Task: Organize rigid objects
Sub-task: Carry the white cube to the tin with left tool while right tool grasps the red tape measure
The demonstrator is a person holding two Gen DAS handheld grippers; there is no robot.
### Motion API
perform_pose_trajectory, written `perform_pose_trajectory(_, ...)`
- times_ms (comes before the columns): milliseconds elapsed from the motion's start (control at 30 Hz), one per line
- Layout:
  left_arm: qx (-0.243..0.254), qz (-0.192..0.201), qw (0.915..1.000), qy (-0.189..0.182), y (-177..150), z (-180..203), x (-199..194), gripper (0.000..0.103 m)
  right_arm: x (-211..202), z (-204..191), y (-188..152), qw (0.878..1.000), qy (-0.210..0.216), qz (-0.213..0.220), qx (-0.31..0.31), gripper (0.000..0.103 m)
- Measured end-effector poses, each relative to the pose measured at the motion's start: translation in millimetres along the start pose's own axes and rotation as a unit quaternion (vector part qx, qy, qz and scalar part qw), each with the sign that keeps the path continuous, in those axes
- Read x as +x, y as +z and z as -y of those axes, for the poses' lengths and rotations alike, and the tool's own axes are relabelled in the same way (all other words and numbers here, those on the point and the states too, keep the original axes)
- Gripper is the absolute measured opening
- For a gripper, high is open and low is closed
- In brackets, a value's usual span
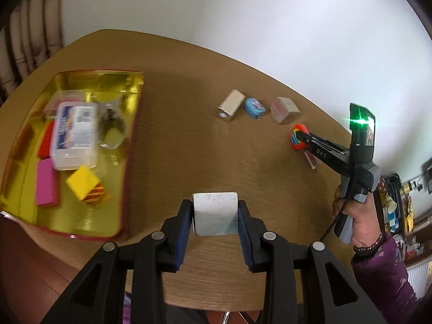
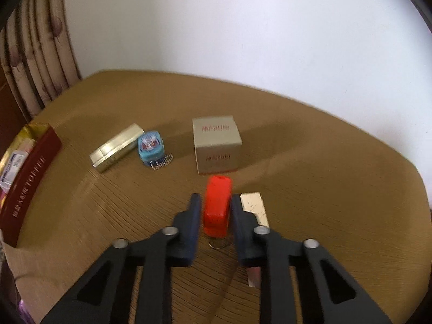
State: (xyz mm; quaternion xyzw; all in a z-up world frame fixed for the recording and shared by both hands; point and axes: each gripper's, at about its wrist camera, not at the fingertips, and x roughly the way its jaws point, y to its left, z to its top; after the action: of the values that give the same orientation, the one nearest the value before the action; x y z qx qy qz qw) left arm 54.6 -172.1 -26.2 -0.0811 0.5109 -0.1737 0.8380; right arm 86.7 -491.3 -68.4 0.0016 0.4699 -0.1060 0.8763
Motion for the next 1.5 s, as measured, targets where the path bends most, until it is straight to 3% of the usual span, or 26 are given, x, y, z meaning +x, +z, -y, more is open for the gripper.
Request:
perform_pose_trajectory(167, -0.037, 0.005, 0.9992, 0.014, -11, -37, -32, 0.033, -5, -3, -3, 1.0, 0.016, 0.006, 0.011, 0.016)
perform_pose_trajectory(467, -0.049, 0.062, 0.9939, 0.076, -1, -93, -91, 0.033, -49, -12, -25, 0.987, 0.137, 0.019, 0.084, 0.016)
perform_pose_trajectory(700, -0.054, 0.04, 0.997, 0.038, 40, -102, -63, 0.033, -66, -42, -30, 0.975, 0.198, 0.01, 0.102, 0.016)
perform_pose_trajectory(933, -0.034, -0.001, 0.9973, 0.065, 66, -93, 5, 0.034, -79, -61, -23, 0.975, 0.205, 0.017, 0.083, 0.016)
perform_pose_trajectory(1133, -0.033, -0.035, 0.996, 0.075, 73, -99, 31, 0.034, -88, -67, -20, 0.975, 0.206, 0.02, 0.077, 0.016)
perform_pose_trajectory(1300, -0.045, -0.02, 0.9975, 0.05, 70, -105, 9, 0.035, -93, -77, -14, 0.973, 0.218, 0.021, 0.071, 0.016)
perform_pose_trajectory(1367, -0.052, 0.013, 0.9979, 0.036, 64, -109, -14, 0.039, -97, -85, -10, 0.971, 0.23, 0.02, 0.068, 0.016)
perform_pose_trajectory(1400, -0.05, 0.027, 0.9975, 0.042, 61, -112, -23, 0.048, -99, -92, -7, 0.97, 0.235, 0.02, 0.06, 0.016)
perform_pose_trajectory(1500, -0.063, 0.049, 0.995, 0.06, 53, -125, -48, 0.048, -103, -110, 2, 0.965, 0.257, 0.018, 0.051, 0.016)
